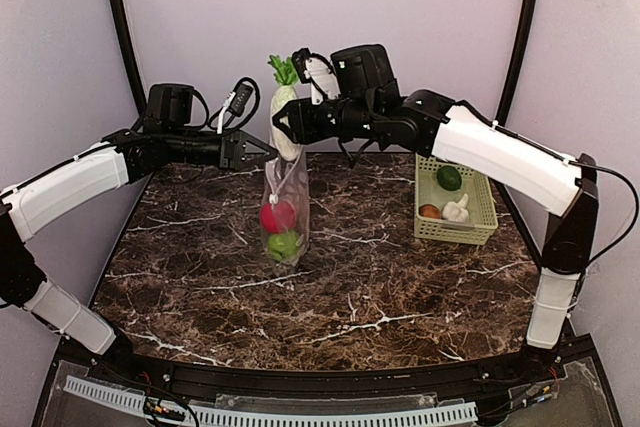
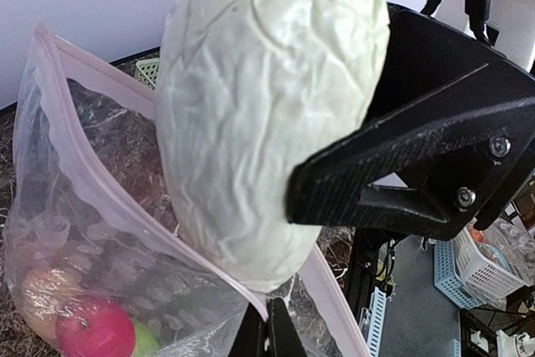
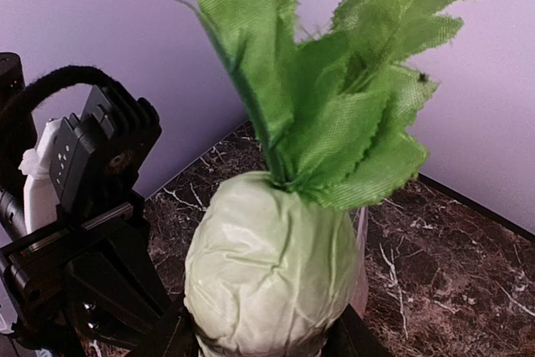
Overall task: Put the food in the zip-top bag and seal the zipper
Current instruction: Place the fake vegetable in the zipper food storage bag.
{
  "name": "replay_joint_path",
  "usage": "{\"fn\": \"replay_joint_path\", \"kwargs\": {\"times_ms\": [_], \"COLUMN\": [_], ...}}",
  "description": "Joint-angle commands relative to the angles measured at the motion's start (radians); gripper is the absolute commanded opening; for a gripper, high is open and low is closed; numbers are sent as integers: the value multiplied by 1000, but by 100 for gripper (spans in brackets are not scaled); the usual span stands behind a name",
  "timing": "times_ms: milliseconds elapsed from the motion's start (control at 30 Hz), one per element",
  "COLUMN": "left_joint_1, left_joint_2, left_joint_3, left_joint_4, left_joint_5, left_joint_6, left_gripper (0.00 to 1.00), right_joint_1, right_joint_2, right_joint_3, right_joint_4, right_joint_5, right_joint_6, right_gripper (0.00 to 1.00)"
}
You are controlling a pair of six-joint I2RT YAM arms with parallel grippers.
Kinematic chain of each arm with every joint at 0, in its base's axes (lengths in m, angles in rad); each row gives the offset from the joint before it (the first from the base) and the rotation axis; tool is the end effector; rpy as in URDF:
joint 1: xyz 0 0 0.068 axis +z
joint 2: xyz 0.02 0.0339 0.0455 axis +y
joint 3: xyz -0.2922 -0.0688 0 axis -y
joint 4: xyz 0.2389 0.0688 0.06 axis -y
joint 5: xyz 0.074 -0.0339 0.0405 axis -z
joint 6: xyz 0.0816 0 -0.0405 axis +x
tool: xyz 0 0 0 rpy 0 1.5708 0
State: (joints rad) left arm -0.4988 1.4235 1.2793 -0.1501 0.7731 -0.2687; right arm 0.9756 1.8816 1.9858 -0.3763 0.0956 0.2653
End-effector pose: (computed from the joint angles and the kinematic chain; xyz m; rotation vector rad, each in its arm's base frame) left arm 0.2791 -0.2169 0.3892 0.7811 1.8056 -1.2339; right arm 0.2813 0.4016 0.4345 -0.6000 1.8175 0.7698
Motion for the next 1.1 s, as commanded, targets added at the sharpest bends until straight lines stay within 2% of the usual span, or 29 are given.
{"fn": "replay_joint_path", "kwargs": {"times_ms": [0,267,533,900,1067], "left_joint_1": [-6,-6,-6,-6,-5], "left_joint_2": [-27,-26,-28,-29,-49], "left_joint_3": [-11,-8,-6,-6,-11], "left_joint_4": [4,-10,-14,-17,-33], "left_joint_5": [-4,-23,-24,-29,-90], "left_joint_6": [12,20,24,28,40], "left_gripper": [1,1,1,1,1], "right_joint_1": [15,18,20,23,26], "right_joint_2": [7,7,2,-14,-53], "right_joint_3": [18,5,14,15,7], "right_joint_4": [-24,-53,-68,-74,-74], "right_joint_5": [36,42,48,54,46], "right_joint_6": [-10,-1,-1,-4,-26], "right_gripper": [43,51,66,67,67]}}
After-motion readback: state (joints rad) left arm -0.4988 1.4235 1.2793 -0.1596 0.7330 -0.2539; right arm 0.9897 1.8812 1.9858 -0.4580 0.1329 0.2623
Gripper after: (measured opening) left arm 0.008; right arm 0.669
